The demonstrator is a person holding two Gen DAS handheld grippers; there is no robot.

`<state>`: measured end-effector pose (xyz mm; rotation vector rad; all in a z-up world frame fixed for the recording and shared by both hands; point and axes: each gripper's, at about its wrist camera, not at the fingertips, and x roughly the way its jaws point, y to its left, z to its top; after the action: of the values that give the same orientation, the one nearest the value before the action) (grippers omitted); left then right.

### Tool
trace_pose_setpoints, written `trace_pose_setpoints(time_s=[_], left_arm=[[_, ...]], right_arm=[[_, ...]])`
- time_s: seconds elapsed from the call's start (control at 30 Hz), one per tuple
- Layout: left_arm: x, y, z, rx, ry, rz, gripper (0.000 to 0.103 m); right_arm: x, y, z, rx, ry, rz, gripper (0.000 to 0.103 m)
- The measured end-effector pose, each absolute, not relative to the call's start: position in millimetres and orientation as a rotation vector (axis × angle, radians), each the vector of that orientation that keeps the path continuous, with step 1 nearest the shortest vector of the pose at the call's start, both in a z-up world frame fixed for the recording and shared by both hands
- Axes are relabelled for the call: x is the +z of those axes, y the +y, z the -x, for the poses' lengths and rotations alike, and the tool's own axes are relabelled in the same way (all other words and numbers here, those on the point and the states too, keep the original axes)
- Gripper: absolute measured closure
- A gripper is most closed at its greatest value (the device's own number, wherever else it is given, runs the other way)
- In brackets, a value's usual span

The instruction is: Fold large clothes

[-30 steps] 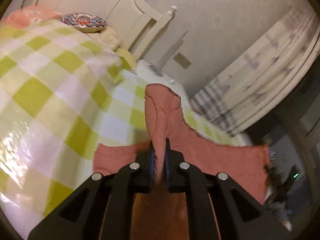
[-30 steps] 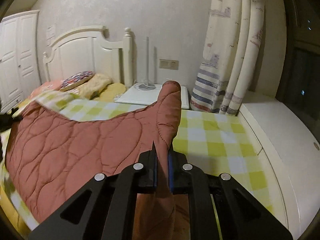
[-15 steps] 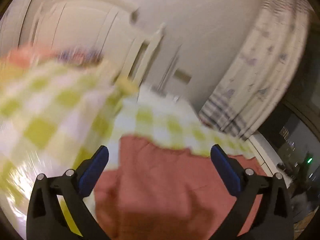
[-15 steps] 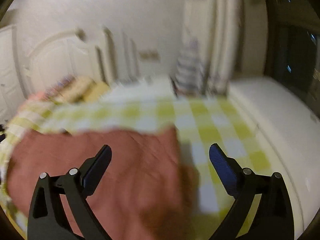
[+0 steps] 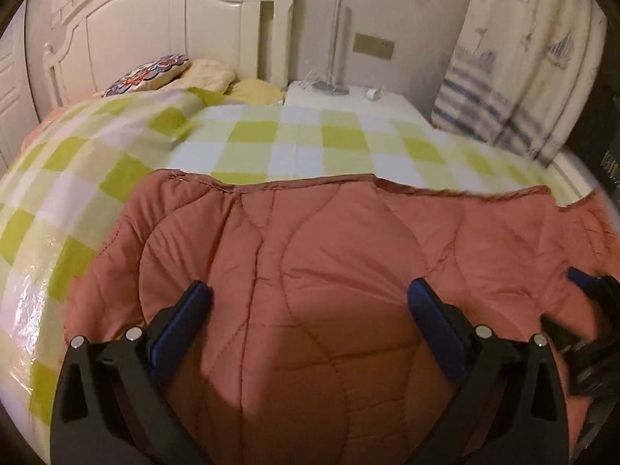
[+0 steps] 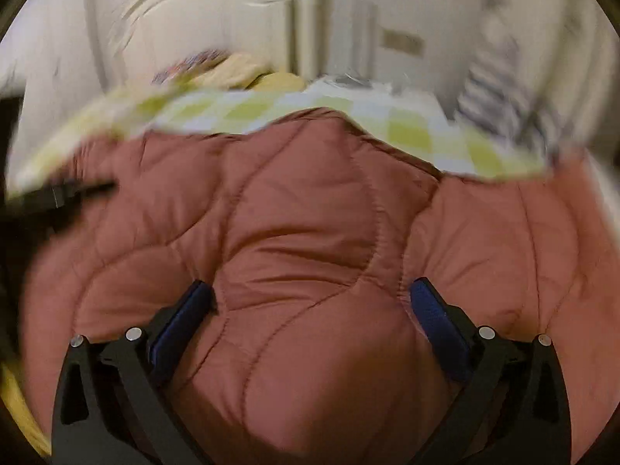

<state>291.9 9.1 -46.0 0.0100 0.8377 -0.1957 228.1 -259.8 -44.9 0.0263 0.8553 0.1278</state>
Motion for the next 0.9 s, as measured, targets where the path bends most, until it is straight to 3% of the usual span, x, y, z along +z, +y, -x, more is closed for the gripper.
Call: trace_pose_setpoints(time_s=[0.33, 0.53, 0.67, 0.8, 0.9], left_arm=[[-52, 5, -299, -0.175, 0.867, -0.041, 0.002], [-49, 5, -297, -0.171, 0.867, -0.042, 0.002], [-49, 5, -297, -0.176, 0.866, -0.041, 0.002], [-48, 5, -299, -0.172, 0.87, -0.044, 0.002], [-48, 5, -298, -0.172, 0.869, -0.043, 0.002]], right_arm=[[-37, -258, -221, 0.117, 0.855, -0.03, 0.005], [14, -290, -191, -0.051, 0.697, -0.008, 0.005], [-42, -336, -212, -0.146, 0.9, -0.055, 0.004], [-35, -345, -207, -0.139, 0.885, -0.118, 0.005], [-11, -352, -193, -0.234, 0.767, -0.156, 0.005]])
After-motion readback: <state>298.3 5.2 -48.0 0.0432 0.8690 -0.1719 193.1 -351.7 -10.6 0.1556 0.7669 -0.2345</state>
